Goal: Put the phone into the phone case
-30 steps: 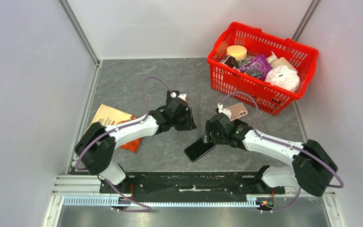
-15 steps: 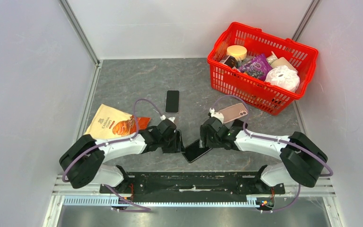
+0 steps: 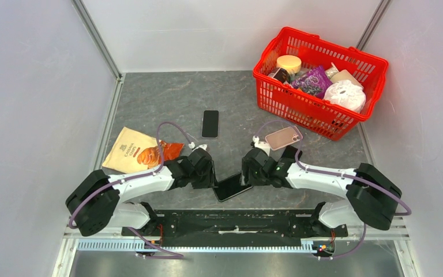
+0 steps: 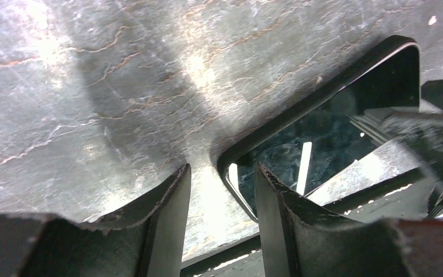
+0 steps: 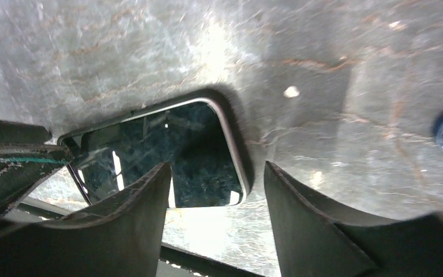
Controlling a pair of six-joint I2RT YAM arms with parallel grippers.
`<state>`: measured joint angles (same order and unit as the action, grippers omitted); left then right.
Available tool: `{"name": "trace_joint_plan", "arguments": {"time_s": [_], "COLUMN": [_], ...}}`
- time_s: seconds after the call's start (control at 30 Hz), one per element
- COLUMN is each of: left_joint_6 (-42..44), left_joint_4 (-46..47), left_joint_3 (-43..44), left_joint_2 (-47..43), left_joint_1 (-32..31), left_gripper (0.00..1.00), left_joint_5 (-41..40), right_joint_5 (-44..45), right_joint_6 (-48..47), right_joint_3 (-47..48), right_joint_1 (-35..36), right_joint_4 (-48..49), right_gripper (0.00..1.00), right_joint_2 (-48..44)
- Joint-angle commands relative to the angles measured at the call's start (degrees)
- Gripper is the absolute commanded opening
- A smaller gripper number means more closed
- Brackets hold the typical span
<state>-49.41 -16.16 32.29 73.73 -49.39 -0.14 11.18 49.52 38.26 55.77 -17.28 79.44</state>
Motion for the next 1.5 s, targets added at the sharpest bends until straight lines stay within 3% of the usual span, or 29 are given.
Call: {"name": "trace_joint_plan", "arguments": {"time_s": [0.0,0.1,0.3,0.53,0.7,0.93,1.47], "left_joint_6": [0.28,0.28,0.30,0.71,1.06,1.42,2.19], "left_joint_4": [-2.74,-2.78,-2.22,-1.86,-1.50,-0.89,-0.62], "left_joint_3": [1.16,1.27,2.34,3.56,4.42,5.44,6.38], "left_joint_2": [-0.85,-0.27,1.35,3.80,5.19,7.25,8.66], "left_joint_1": [-0.49,-0.86,-1.67,-2.03,-2.03,-2.03,-2.03], "left_gripper": [0.51,0.49,0.47,0.44,0.43,0.41,0.40], "left_joint_5": [-3.03,-3.02,-2.87,-2.76,-2.93,-3.06,-3.13], "right_joint_5": [-3.75,-5.33,-7.27,-8.96,-10.27,-8.18,-7.59], "right_joint_6": [-2.25,-3.92,-5.32,-5.22,-4.81,-2.72,2.86], "right_joint_3": [-0.34,0.10,-0.33,-1.17,-1.72,-0.53,0.86], "right_joint_1": [-4.17,-4.46,-4.53,-4.41,-4.31,0.07,6.85], "right_joint_4": [-1.11,-2.01,-3.15,-2.86,-1.95,-1.50,-0.35], "right_gripper": [0.64,0.53,0.47,0.29,0.22,0.08,0.00], "right_joint_2": [-4.06,-4.12,-3.10,-1.34,0.42,4.65,17.18]}}
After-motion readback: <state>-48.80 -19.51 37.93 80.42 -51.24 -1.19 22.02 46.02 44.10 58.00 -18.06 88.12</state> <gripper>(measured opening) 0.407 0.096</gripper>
